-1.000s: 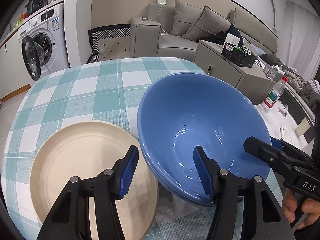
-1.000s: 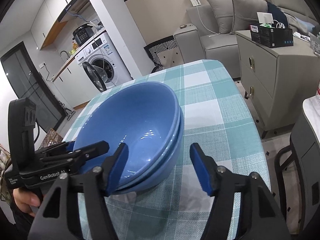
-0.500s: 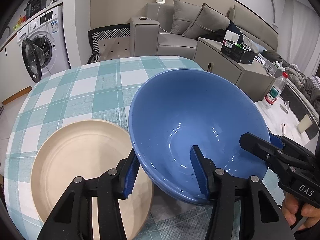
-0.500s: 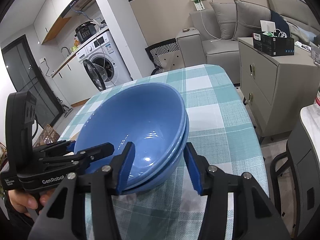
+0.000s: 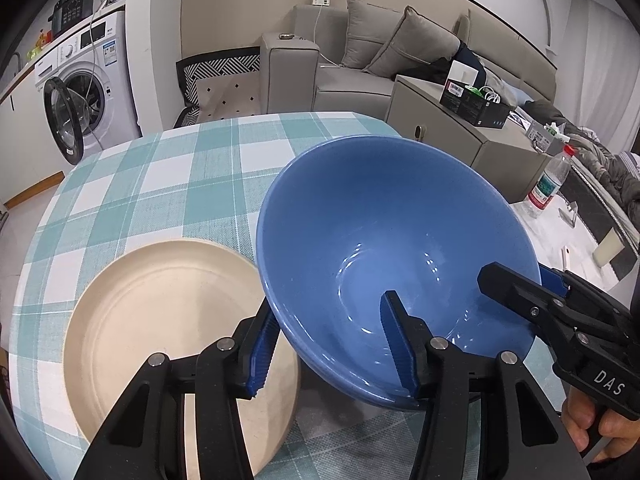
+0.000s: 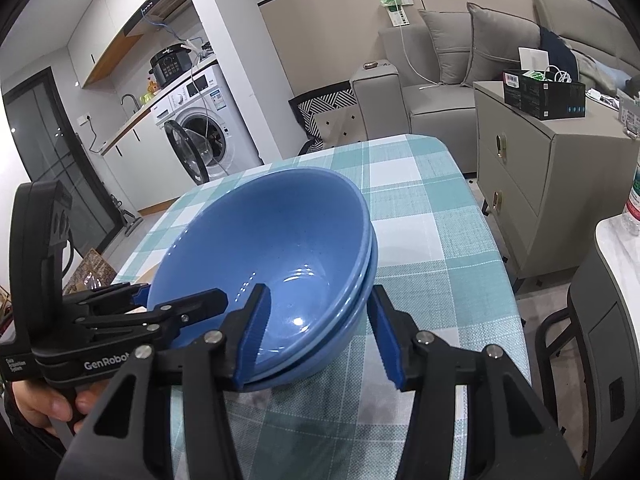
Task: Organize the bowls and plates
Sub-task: 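Lift the nested blue bowls and carry them over the cream plate stack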
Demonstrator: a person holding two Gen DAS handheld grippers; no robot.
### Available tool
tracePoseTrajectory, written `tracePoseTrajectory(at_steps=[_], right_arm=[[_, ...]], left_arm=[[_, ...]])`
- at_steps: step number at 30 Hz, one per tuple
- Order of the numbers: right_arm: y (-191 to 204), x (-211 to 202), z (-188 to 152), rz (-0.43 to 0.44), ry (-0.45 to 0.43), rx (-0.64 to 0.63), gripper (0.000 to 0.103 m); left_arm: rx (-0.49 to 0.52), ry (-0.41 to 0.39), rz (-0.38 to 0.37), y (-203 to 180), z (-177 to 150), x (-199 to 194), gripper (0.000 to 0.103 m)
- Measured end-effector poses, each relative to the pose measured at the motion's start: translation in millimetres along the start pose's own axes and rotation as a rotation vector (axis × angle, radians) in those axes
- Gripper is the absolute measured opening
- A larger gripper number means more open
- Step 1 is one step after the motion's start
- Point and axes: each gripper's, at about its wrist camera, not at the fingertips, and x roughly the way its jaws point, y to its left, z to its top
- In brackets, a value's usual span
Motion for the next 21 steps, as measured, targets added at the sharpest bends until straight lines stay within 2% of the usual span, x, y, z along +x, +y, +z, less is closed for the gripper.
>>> tracePoseTrajectory(at_steps=[21], right_arm=[[4,-20,9,0.020,-0.034,-0.001,0.051]], left_arm=[[0.003,-0.054,0.007,-4,5,-34,0.052]])
